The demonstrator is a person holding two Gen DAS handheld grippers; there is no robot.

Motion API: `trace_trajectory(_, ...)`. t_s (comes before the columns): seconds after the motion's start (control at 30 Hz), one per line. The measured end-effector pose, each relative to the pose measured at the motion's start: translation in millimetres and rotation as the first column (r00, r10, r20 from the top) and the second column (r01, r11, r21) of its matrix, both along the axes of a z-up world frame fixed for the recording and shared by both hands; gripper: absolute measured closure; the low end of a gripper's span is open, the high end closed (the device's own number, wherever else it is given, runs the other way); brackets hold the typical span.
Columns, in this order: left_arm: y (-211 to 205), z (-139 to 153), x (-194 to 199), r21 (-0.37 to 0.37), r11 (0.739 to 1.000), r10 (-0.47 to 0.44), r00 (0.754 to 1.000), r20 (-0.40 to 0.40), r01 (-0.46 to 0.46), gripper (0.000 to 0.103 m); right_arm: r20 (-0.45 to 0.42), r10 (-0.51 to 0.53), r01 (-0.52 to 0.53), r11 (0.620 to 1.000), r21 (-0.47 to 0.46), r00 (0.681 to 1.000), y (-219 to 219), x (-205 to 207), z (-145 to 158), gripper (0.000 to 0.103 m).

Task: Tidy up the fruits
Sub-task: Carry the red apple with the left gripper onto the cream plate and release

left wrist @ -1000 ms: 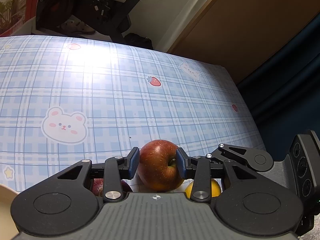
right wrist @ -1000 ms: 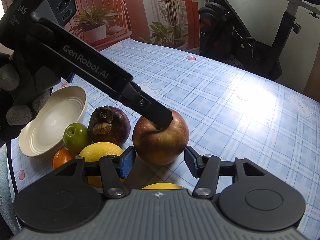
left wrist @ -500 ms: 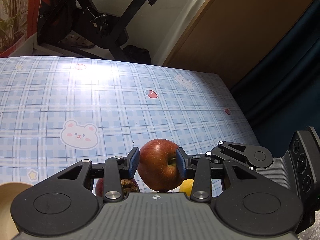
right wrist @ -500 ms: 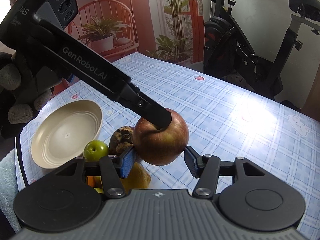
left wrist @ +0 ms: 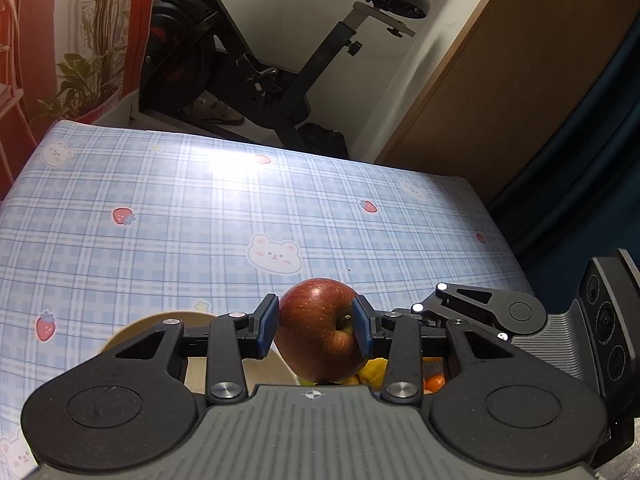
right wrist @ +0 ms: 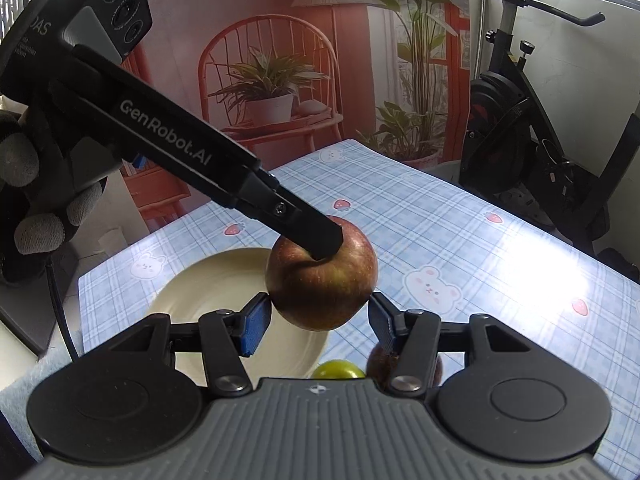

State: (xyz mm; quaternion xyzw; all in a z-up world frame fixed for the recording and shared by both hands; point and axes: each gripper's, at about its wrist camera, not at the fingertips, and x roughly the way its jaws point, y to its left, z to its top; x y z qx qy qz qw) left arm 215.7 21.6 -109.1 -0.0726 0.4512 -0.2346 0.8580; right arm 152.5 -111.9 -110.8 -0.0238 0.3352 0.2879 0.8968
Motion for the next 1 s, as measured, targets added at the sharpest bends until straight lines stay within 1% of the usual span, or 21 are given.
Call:
trace_trajectory(0.1, 24.4, 1.5, -6.7, 0.016, 1.000, 0.019, 1.000, 0.000, -0.019, 0.061, -0.004, 0.023, -0.023, 1.000, 0.003, 1.000, 27.7, 5.2, -1.1, 0.046)
trace_trajectory(0.17, 38.6, -2.5, -7.8, 0.026, 0.999, 0.033, 0.999, -0.008, -0.033, 0.061, -0.018, 0.038, -0.038, 0.999, 0.004, 0.999, 46.2, 10.9, -6.4, 0.046)
trace_trajectory(0.23, 53.8, -9.1, -7.2, 0.028, 0.998, 0.055, 0.998, -0.024, -0.055, 0.061, -0.030, 0.053, -0.053, 0.999, -0.001, 0.998, 62.5, 16.3, -14.7, 0.046)
trace_trajectory(0.4, 86.4, -33.5, 2.2, 0.005, 0.993, 0.122, 0.989, -0.085, -0.122, 0.060, -0.065, 0.088, -0.089, 0.996, -0.019, 0.994, 93.5, 30.9, -38.5, 0.046)
trace_trajectory(0.57, 104.7, -52.5, 9.0, -0.005, 0.986, 0.166, 0.979, -0.121, -0.167, 0.060, -0.096, 0.117, -0.122, 0.992, -0.040, 0.988, 112.3, 43.6, -59.3, 0.046)
trace_trajectory(0.67, 111.5, -61.2, 12.1, -0.004, 0.985, 0.172, 0.976, -0.137, -0.174, 0.060, -0.104, 0.131, -0.138, 0.988, -0.064, 0.986, 120.8, 48.6, -68.8, 0.046)
trace_trajectory(0.73, 114.8, -65.1, 14.3, -0.001, 0.985, 0.172, 0.975, -0.144, -0.174, 0.060, -0.114, 0.134, -0.141, 0.988, -0.061, 0.984, 122.1, 51.8, -74.0, 0.046)
trace_trajectory(0.83, 119.9, -70.9, 16.1, 0.008, 0.985, 0.169, 0.975, -0.146, -0.170, 0.061, -0.122, 0.140, -0.148, 0.987, -0.061, 0.983, 125.0, 55.0, -78.6, 0.046)
trace_trajectory(1.0, 124.5, -72.5, 16.8, 0.001, 0.984, 0.179, 0.974, -0.137, -0.181, 0.061, -0.108, 0.146, -0.153, 0.986, -0.062, 0.983, 128.1, 56.5, -78.9, 0.046)
